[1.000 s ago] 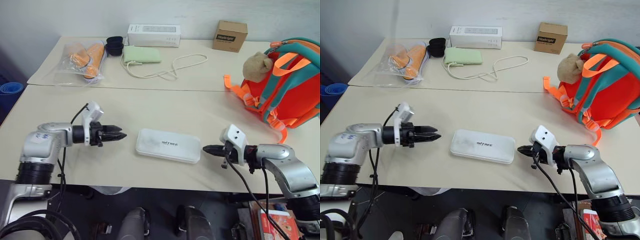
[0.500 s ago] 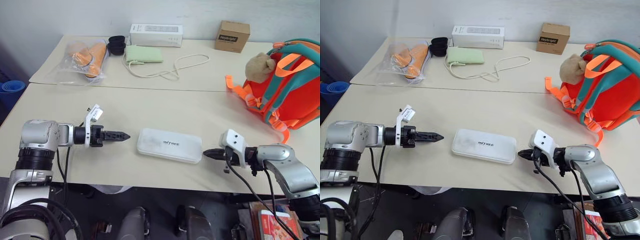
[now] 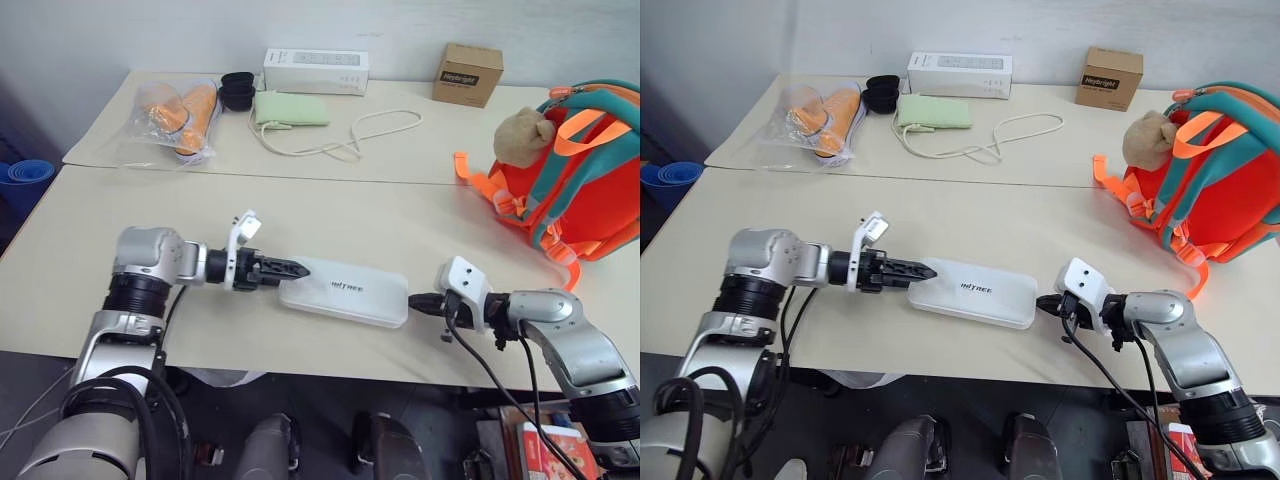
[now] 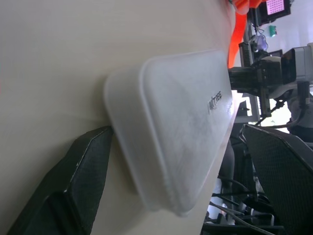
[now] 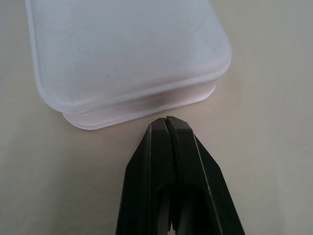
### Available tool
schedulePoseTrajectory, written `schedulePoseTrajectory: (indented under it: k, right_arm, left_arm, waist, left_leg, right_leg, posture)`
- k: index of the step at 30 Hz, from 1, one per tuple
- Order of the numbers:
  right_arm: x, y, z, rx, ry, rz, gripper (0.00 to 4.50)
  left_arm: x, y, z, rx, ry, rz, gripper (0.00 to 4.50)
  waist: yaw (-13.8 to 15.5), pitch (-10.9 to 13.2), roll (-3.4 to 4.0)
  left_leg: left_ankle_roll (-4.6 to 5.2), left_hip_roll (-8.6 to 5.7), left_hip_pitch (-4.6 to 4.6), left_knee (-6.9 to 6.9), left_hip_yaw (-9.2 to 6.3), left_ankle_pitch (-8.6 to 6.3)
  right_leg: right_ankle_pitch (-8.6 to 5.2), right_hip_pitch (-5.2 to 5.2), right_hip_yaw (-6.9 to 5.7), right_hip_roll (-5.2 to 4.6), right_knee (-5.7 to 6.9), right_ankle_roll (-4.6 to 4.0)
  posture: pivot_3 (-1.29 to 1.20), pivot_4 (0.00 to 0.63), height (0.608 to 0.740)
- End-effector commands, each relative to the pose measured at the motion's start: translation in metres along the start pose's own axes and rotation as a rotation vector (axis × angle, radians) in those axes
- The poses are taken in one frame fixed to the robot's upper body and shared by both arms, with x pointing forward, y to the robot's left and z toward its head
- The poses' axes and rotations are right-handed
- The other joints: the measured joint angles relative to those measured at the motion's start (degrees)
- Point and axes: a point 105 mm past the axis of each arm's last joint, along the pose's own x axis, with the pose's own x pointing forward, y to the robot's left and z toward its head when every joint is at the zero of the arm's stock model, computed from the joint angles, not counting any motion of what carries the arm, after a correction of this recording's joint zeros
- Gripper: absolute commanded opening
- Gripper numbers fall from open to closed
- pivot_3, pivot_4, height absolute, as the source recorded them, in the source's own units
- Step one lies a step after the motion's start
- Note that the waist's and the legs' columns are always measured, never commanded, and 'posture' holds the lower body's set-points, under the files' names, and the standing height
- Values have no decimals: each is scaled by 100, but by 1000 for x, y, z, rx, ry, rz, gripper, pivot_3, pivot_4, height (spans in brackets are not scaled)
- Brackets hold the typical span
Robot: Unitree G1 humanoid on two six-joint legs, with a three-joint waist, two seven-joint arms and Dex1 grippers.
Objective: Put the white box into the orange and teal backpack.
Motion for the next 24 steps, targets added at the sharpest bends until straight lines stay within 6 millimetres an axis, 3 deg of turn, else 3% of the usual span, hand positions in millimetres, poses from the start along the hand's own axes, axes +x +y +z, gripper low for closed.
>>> schedulePoseTrajectory:
  k: [1,2,5,12,14,17,20,24]
  right_arm:
    - [4,2,8,6,-39,2,0]
    - [4,2,10,14,-48,-1,0]
    - [6,2,12,23,-59,-8,0]
    - [5,11,5,36,-47,6,0]
    - [4,11,5,37,-46,4,0]
    - [4,10,5,46,-48,-2,0]
    - [3,11,9,67,-64,0,0]
    - [-16,-2,22,153,-135,-101,0]
  left_arm:
    - [19,-1,-4,-17,46,-13,4454]
    - [21,-2,-3,-19,41,-15,4454]
    - [18,-11,10,-33,-5,-56,3854]
    - [1,-20,15,-31,-25,-97,1670]
    - [-2,-24,14,-26,-20,-108,1276]
    - [-5,-29,16,-2,-37,-131,1236]
    - [-9,-49,19,18,-67,-245,1236]
    - [-16,-73,23,62,-140,-358,1236]
  waist:
    - [-6,-1,-1]
    - [-9,-1,-2]
    - [-18,-1,-2]
    - [-46,-1,-3]
    - [-59,-1,-3]
    - [-76,-1,-4]
    - [-81,-1,-4]
    - [-91,-1,-4]
  left_leg:
    - [0,0,0,0,0,0]
    - [0,1,1,0,0,0]
    - [-2,3,2,0,1,1]
    - [-4,7,-3,-3,2,2]
    - [-4,7,-2,-2,2,2]
    - [-5,7,-1,-2,2,2]
    - [-6,7,-2,-2,2,2]
    - [-6,8,-6,-3,1,2]
  right_leg:
    - [0,0,1,1,0,0]
    - [0,0,1,2,0,0]
    - [0,-1,3,4,0,0]
    - [0,-6,3,10,-1,0]
    - [0,-6,5,9,0,0]
    - [0,-6,8,10,0,0]
    - [0,-6,8,9,0,0]
    - [0,-9,10,8,0,0]
  posture:
    - [0,150,740]
    - [0,150,740]
    - [0,150,740]
    - [0,150,740]
    - [0,150,740]
    - [0,150,740]
    - [0,150,740]
    - [0,150,740]
